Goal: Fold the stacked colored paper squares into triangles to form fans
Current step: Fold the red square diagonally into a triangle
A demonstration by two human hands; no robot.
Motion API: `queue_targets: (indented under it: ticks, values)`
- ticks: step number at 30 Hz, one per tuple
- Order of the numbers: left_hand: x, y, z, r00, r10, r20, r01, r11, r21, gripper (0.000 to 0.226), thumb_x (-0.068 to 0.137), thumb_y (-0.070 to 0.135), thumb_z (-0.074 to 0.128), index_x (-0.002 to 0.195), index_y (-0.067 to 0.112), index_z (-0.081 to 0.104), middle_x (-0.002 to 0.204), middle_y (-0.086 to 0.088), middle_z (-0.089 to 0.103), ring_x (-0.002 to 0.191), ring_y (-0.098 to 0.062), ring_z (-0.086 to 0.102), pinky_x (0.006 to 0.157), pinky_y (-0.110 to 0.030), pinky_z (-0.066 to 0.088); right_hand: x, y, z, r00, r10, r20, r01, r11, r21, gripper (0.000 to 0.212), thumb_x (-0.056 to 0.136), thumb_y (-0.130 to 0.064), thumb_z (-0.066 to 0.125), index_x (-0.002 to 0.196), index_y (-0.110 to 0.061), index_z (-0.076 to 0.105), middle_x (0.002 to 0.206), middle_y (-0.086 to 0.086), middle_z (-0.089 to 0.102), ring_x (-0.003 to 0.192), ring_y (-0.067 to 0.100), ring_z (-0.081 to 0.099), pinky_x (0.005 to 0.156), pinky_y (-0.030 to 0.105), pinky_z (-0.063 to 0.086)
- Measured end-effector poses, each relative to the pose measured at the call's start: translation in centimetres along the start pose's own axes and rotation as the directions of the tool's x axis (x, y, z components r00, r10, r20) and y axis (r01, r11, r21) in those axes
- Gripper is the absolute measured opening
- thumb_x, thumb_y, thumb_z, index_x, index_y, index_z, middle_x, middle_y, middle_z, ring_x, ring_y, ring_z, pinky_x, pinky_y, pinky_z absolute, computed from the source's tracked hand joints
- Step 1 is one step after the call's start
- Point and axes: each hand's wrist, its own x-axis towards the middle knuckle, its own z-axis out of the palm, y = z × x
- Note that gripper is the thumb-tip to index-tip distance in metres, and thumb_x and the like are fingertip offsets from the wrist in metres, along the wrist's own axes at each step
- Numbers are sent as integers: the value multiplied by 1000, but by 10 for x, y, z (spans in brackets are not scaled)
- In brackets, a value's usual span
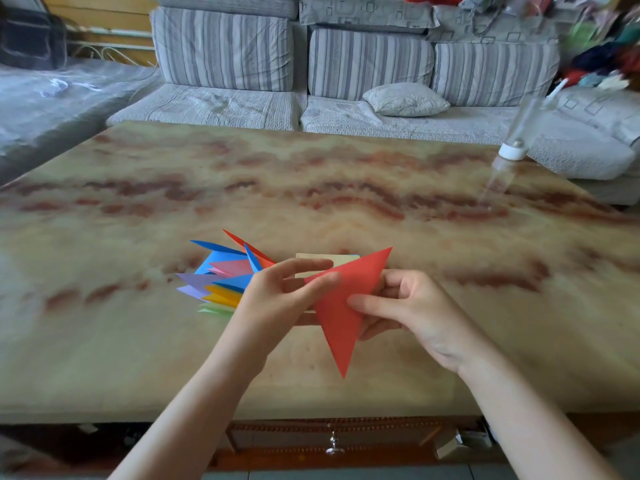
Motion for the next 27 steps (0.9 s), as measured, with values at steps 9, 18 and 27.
queue_targets:
  ticks: [9, 18, 27]
  values:
    - [6, -6, -5, 997, 42, -68, -57, 967, -246, 13, 87, 2, 59, 94, 6, 68, 78, -2, 74, 67, -8, 68, 57, -19, 54, 0, 2, 3, 909, -388, -155, 354, 912, -209, 12, 93, -4, 56, 98, -14, 56, 95, 6, 61, 71, 20, 67, 67, 32, 57]
    - [4, -9, -1, 999, 34, 17, -27, 946, -322, 17, 87, 1, 56, 100, -1, 65, 91, -10, 71, 77, -14, 69, 66, -23, 57, 2, 6, 7, 930, -360, -75, 341, 920, -194, 11, 71, -27, 79, 80, -25, 74, 106, -10, 62, 88, 14, 62, 76, 25, 51]
    - [-2, -5, 7, 992, -6, 130, 27, 987, -160, 19, 91, 19, 54, 93, 7, 68, 88, -8, 73, 87, -14, 71, 67, -26, 57, 3, 3, 11, 905, -260, -336, 307, 947, 94, 22, 69, -19, 71, 88, -10, 68, 78, 12, 71, 71, 21, 68, 66, 25, 56]
